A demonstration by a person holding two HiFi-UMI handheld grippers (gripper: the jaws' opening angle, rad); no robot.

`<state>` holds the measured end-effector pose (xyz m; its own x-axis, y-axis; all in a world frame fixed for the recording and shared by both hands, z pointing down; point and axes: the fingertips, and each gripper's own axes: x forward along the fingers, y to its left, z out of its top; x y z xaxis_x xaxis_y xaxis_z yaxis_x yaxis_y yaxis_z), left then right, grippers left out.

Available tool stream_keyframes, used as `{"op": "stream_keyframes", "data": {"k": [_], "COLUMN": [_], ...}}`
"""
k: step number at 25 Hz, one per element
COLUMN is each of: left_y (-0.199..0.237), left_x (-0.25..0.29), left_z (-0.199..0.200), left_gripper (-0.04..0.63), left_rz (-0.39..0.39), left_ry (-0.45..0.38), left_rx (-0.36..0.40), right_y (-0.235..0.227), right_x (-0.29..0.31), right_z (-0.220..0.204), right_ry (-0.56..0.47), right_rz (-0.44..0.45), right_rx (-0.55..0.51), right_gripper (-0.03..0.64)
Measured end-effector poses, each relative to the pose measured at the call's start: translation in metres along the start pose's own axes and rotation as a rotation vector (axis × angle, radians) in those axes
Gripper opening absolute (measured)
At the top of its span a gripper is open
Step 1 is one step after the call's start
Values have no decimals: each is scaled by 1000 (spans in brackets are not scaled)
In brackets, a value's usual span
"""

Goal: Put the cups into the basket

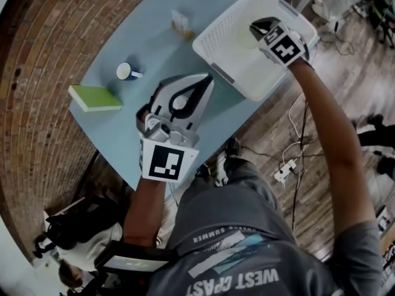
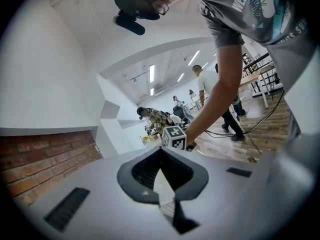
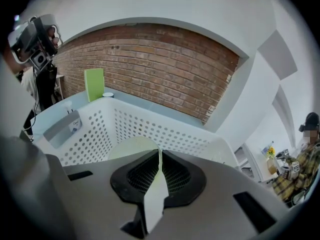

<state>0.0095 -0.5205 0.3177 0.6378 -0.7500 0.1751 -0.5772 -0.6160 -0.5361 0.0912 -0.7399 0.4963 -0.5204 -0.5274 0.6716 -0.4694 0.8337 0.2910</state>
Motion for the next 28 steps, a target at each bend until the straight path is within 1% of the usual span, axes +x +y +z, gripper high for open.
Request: {"op": "stream_keyframes", "data": {"k": [6,10,15,18,20,22,25,28], "left_y": [-8,-8,-10,-13,-16,-17,-17,-17], "left_x": [2,1,7,12,15,15,13,11], "left_z": [-7,-14,-25,-29,-30,-30,-32,-34], "left_gripper": [0,0,0,0,0,0,0,0], "left_rz": [-14,-8,-2,-8,-16,-23,-28,-26], "left_ry": [27,45,53,33,32,38,45,52], "left_rx": [-7,-15,-35,-58,-69,-69,-66,-65], "right_y": [-7,-3,-3,0,-5,-12,-12,-10], "right_x": [28,49,64,72,77,83,89,94], "right_z": [-14,-24,-43,-56,-60,-63,-71,-77], "right_ry": [89,128,187,223,220,203,203,214], "right_rz": [67,137,186,222,215,204,225,234], "right_rx": [25,11,-1,33,48,62,132,165], "right_gripper": [32,32,32,32,32,32,32,32]}}
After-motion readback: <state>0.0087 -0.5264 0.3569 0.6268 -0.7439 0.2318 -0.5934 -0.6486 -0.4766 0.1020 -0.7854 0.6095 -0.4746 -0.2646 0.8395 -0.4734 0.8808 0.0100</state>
